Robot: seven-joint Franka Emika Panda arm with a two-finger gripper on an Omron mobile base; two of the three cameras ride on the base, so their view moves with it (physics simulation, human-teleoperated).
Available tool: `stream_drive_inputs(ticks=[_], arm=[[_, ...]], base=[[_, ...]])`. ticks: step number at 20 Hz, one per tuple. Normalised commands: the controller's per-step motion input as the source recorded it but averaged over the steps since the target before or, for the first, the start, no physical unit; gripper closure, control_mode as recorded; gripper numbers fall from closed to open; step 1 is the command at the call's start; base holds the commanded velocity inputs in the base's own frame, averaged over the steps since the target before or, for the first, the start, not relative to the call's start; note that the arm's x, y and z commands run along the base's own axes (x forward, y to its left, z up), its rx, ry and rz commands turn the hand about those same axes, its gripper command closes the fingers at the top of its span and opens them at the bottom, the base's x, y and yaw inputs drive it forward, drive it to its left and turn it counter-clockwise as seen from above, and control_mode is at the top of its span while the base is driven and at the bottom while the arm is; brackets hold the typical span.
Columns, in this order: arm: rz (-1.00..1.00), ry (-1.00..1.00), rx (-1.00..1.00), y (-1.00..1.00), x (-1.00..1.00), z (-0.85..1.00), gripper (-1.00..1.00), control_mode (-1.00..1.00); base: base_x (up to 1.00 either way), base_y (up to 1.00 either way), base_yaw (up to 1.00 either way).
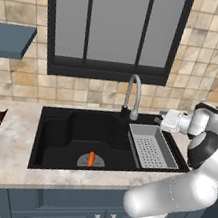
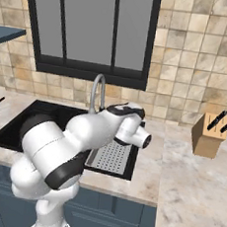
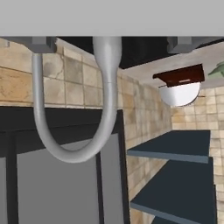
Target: Pick up all produce items and place them in the sink. Turn on the sink faucet to wash them. Then turn the sink off and put them in the tray.
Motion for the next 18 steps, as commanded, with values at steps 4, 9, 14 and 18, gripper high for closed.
stream_drive_inputs(ticks=[4,9,14,18], arm=[[0.00,-0.01,0.06,-0.10,0.11,0.00,-1.00,-1.00],[0.00,0.00,0.02,0.00,0.13,0.00,-1.00,-1.00],[-0.02,0.00,0.01,-0.03,0.00,0.00,-1.00,-1.00],[-0.08,0.01,0.00,-0.23,-0.08,-0.04,-1.00,-1.00]], base=[[0.00,0.00,0.00],[0.00,0.00,0.00],[0.00,0.00,0.00],[0.00,0.00,0.00]])
